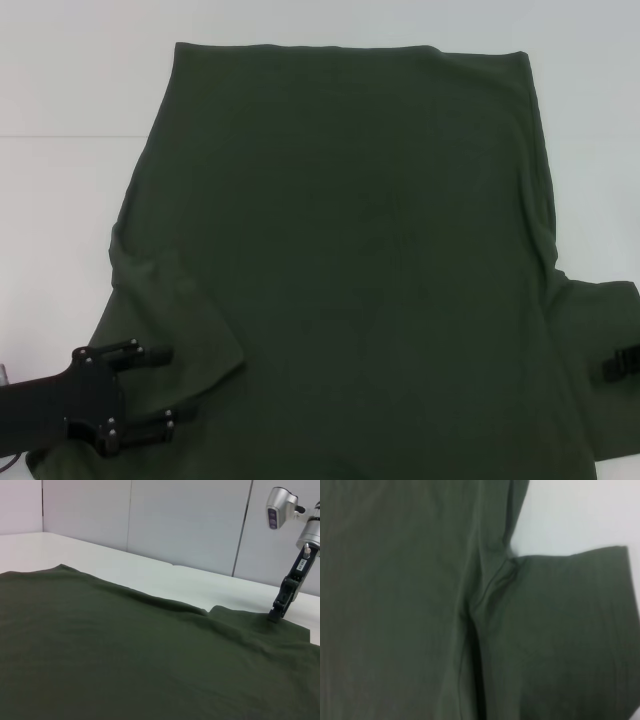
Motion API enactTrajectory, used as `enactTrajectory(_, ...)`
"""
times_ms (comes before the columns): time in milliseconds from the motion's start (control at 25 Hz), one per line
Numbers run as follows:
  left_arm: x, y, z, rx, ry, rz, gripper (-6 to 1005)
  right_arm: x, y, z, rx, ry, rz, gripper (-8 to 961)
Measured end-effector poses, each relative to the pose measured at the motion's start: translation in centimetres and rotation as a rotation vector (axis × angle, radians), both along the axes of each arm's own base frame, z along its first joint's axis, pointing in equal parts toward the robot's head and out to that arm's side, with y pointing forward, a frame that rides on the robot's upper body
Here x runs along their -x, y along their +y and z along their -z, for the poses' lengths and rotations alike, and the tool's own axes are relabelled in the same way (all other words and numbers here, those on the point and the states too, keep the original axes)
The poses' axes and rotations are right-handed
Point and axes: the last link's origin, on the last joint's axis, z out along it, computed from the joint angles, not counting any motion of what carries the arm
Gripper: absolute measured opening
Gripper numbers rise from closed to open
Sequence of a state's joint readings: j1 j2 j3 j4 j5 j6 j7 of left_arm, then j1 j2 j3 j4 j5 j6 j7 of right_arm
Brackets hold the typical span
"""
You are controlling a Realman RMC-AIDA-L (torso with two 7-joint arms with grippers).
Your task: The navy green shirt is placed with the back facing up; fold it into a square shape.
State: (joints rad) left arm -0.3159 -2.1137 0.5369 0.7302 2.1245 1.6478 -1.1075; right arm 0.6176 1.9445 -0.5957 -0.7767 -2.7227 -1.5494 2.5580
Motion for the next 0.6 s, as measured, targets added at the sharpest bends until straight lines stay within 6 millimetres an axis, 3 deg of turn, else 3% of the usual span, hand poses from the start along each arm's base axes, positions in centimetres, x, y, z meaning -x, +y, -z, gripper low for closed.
enactTrajectory(200, 0.00, 0.00, 0.00, 0.000, 0.000, 0.000, 732, 0.12, 0.17, 0.01, -0.003, -0.007, -0.007, 786)
enactTrajectory(600, -0.01, 0.00, -0.02, -0.002, -0.002, 0.000, 733, 0.42, 0.15, 0.10, 0.005, -0.028, -0.037, 446)
